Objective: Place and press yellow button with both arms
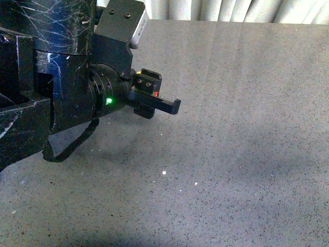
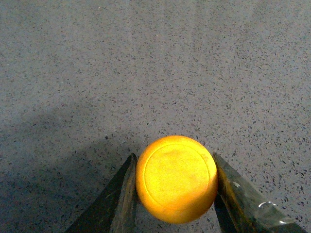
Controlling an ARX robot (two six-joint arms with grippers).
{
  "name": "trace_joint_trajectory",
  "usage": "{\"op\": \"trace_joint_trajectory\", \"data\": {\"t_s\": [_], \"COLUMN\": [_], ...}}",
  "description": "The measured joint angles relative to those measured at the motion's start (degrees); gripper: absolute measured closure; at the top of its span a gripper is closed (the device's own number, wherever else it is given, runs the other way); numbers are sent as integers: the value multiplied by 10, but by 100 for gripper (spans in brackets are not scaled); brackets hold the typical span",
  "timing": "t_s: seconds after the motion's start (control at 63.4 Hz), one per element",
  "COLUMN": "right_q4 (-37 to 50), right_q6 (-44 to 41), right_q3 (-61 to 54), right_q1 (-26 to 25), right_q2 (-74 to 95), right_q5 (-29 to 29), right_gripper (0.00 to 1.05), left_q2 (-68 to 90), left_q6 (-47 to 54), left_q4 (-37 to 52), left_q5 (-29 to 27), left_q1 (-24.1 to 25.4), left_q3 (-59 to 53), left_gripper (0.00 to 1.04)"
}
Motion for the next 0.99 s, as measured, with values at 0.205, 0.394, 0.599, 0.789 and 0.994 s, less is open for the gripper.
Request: {"op": "trace_joint_trajectory", "data": {"t_s": [0.205,0.394,0.599,0.789,0.994], "right_q4": [0,0,0,0,0], "right_q6": [0,0,0,0,0], "right_q3": [0,0,0,0,0], "right_q1": [0,0,0,0,0], "right_q2": [0,0,0,0,0], "right_q5": [0,0,0,0,0], "right_gripper": [9,9,9,9,9], "left_q2": [12,18,21,29,19], "left_q6": [0,1,2,2,3], "left_q4": [2,2,2,-2,2], "left_q5": [0,-2,-2,2,5], "left_q1": [-12,-18,-20,-23,-23], "left_q3": [0,0,3,4,-11], "left_gripper": [70,70,67,32,9]}}
